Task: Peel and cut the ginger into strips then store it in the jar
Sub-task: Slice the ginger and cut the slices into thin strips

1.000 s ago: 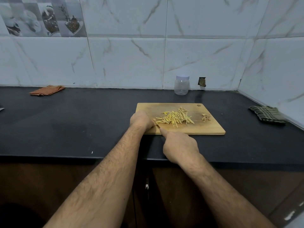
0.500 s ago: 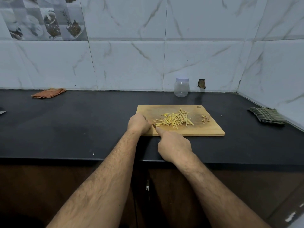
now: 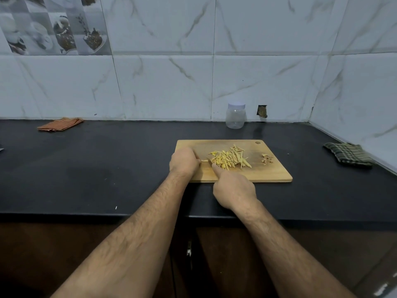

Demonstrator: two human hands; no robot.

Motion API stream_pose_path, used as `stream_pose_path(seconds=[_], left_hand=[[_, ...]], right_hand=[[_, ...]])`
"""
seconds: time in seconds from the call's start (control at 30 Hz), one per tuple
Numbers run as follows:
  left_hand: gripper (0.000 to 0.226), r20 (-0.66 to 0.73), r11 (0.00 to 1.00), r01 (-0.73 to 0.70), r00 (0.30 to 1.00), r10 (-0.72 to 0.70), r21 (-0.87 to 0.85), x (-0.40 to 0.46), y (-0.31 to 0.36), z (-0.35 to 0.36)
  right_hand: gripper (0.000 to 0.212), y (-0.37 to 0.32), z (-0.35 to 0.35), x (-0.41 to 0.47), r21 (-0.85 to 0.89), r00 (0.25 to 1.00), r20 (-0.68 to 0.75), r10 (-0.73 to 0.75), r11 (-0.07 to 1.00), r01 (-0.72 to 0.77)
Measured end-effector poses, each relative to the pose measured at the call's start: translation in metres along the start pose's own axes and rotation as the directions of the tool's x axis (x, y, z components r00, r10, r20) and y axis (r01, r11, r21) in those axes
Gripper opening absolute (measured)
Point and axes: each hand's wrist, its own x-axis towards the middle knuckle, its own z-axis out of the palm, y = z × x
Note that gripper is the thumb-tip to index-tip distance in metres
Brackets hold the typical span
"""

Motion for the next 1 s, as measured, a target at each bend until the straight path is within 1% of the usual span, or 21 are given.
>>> stream_pose_path(seconds=[0.17, 0.3, 0.4, 0.6, 0.73, 0.9, 1.0], left_hand=[[0.008, 0.004, 1.0, 0.011, 1.0, -0.011, 0.015, 0.004, 0.002, -0.001], [0.006, 0.095, 0.999, -0.042, 0.995, 0.041, 0.008, 0.004, -0.002, -0.003], [0.005, 0.116, 0.998, -0.058, 0.992, 0.058, -0.001, 0.002, -0.006, -0.002], [0.001, 0.111, 0.995, 0.05, 0.993, -0.04, -0.087, 0.002, -0.006, -0.004], [0.008, 0.158, 0.996, 0.057, 0.986, -0.046, -0.061, 0.006, -0.005, -0.007], [0.008, 0.182, 0.999, 0.035, 0.983, -0.027, -0.039, 0.01, -0.006, -0.006], [0.006, 0.186, 0.999, 0.034, 0.982, -0.026, -0.038, 0.011, -0.006, -0.005]], right_hand=[[0.069, 0.002, 0.002, 0.001, 0.001, 1.0, -0.015, -0.013, 1.0, 0.013], [0.067, 0.003, 0.002, 0.001, 0.001, 1.0, -0.007, -0.029, 1.0, 0.029], [0.067, 0.005, 0.001, 0.0, 0.018, 0.999, 0.012, -0.042, 0.999, 0.042], [0.065, 0.004, -0.001, -0.001, 0.061, 0.997, 0.051, -0.05, 0.997, 0.047], [0.065, 0.0, 0.0, -0.001, 0.071, 0.997, 0.055, -0.056, 0.996, 0.052], [0.067, -0.007, 0.0, 0.0, 0.033, 0.996, 0.074, -0.042, 0.999, 0.04], [0.07, -0.014, -0.003, -0.001, -0.043, 0.995, 0.099, -0.03, 0.998, 0.035]])
